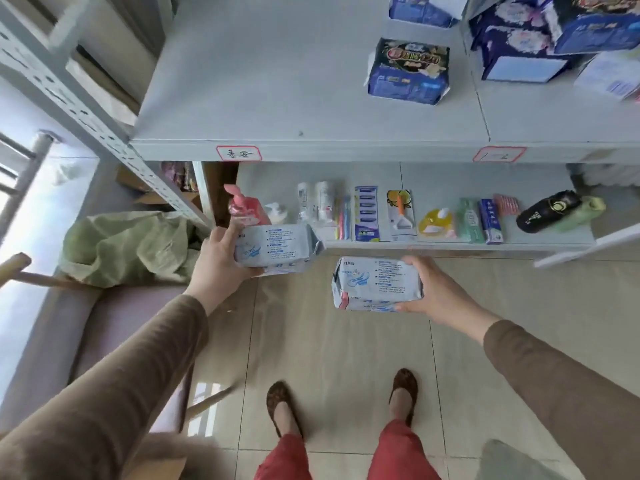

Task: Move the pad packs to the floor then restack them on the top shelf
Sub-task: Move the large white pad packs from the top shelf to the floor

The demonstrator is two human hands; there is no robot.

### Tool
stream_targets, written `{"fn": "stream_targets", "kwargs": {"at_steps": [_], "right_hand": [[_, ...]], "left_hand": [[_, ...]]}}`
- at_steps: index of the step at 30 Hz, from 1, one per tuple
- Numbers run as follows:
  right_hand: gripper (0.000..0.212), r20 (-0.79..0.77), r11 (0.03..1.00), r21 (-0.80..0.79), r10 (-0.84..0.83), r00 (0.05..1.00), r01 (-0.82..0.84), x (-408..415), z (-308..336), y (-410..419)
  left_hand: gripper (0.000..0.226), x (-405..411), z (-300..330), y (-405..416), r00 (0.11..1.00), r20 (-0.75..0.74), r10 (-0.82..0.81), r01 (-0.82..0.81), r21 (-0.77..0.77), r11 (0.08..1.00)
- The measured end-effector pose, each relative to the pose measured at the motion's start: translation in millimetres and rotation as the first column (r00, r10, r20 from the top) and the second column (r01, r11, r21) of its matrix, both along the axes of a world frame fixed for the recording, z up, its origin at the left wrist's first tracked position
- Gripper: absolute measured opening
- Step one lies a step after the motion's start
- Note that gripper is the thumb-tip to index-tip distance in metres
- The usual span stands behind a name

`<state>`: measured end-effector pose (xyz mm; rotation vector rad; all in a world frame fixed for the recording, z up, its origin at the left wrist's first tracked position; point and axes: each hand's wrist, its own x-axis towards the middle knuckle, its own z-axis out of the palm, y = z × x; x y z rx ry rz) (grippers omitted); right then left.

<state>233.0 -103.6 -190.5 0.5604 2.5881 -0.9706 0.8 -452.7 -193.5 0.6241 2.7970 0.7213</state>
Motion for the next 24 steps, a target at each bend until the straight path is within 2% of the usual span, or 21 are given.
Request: {"fn": "stream_targets", "kwargs": {"at_steps": [6,8,12,20,24], "right_hand": [[0.084,0.064,0.998,-0.034,-0.048,0.997,0.05,-12,-100,-60],[0.083,0.089,0.998,-0.039,-0.049,0.995,0.053,-18,-142,-70],[0.083,0.103,0.997,-0.07,-0.018,0.995,0.026,-35,-236,-80],[0.082,0.052,0.991,-0.128,-0.026,0.998,0.032,-55,-428,-96],[0.08,0.032,0.989,-0.143,-0.017,0.999,0.021,-62,-504,-103]], "left_hand": [[0.084,-13,-122,-34,0.996,0.086,0.012,-0.004,-0.089,0.996],[0.083,-14,-168,-35,0.99,0.14,0.028,-0.014,-0.103,0.995],[0.082,-19,-266,-25,0.986,0.159,0.047,-0.02,-0.166,0.986],[0.076,-38,-453,5,0.971,0.228,0.066,-0.019,-0.2,0.98],[0.074,-53,-527,25,0.967,0.253,0.041,-0.002,-0.152,0.988]]}}
